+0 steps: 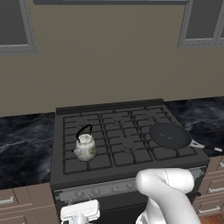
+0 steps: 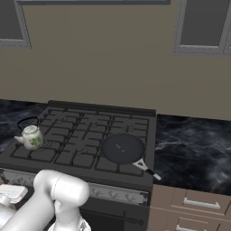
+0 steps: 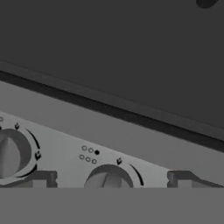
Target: Pick the kettle from the counter and place it on a stove burner. Then turn the burner on.
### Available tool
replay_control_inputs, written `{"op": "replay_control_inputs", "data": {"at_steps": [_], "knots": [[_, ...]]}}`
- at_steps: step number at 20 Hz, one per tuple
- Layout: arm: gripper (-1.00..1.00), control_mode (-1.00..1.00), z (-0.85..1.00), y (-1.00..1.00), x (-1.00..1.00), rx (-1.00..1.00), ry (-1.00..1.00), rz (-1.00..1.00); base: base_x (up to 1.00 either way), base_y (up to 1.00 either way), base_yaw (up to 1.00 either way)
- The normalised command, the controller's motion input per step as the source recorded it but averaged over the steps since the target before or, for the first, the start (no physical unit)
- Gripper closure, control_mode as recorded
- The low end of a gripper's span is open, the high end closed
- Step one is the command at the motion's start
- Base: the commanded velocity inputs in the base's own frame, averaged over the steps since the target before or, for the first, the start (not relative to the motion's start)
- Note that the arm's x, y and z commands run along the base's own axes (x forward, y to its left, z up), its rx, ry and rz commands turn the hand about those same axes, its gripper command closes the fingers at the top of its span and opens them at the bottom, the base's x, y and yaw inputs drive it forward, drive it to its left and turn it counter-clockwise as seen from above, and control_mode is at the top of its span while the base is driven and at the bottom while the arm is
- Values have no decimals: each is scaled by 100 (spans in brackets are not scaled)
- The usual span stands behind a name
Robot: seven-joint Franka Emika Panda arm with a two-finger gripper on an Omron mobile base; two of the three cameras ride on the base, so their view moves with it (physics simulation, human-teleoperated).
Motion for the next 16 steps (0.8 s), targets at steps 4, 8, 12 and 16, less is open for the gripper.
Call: {"op": "replay_control_inputs", "data": {"at_steps": [4,8,12,16], "knots": [[-100,-100,-7,14,16,0,-1,-3,0,0,0],[-100,-100,0,18,6,0,0,-5,0,0,0],[-100,-100,0,10,1,0,0,-5,0,0,0],[-100,-100,3,0,0,0,0,-3,0,0,0]]}}
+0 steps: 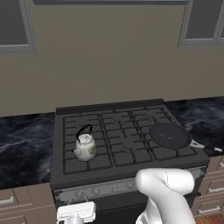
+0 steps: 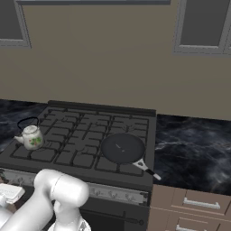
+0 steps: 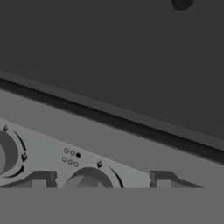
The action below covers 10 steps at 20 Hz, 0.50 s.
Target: Pick the kettle from the counter and place it on a stove burner. Then turn the burner on.
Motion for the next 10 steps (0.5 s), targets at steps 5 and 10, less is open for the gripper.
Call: {"op": "replay_control_inputs", "data": {"at_steps": [5,10], "knots": [[-100,-100,13,0,-1,0,0,-1,0,0,0],[-100,-100,13,0,-21,0,-2,0,0,0,0]]}}
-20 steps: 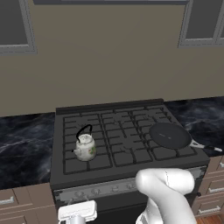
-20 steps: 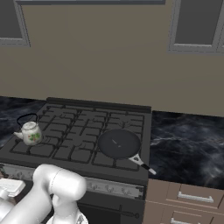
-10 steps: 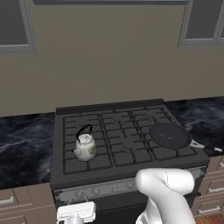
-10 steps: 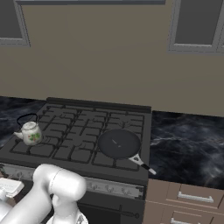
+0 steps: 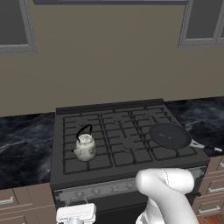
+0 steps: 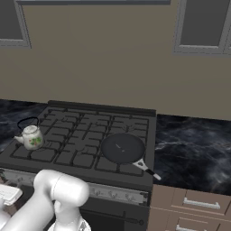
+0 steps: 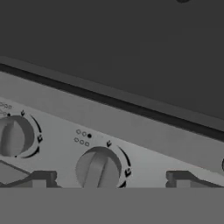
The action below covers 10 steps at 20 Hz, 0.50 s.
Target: Pick the kettle from the counter and place it on a stove burner. Then turn the burner on.
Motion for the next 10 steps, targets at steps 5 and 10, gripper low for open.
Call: {"op": "replay_control_inputs", "data": {"at_steps": [5,10], "knots": [[-100,-100,10,0,-29,0,-1,0,0,0,0],[-100,-100,19,-1,-28,0,-1,0,0,0,0]]}}
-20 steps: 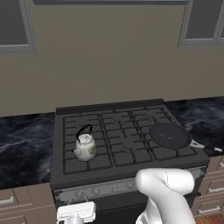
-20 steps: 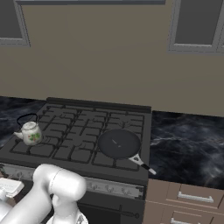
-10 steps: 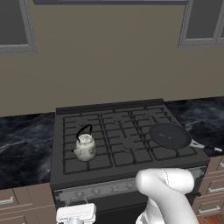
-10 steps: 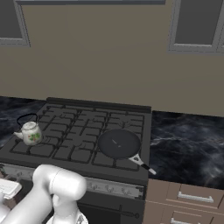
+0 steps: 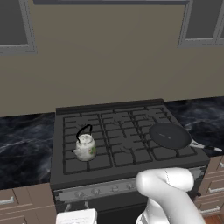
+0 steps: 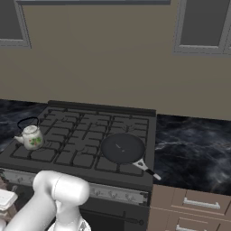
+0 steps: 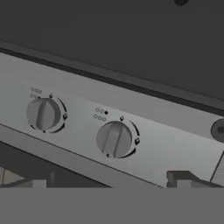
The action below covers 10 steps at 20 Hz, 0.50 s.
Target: Pick the kettle from the counter and place it on a stove burner. Then turn the burner on.
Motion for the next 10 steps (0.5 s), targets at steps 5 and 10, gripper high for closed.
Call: {"op": "replay_control_inputs", "data": {"at_steps": [5,10], "knots": [[-100,-100,38,-3,-24,0,-4,0,0,0,0],[-100,-100,41,-7,-18,0,-3,0,0,0,0]]}}
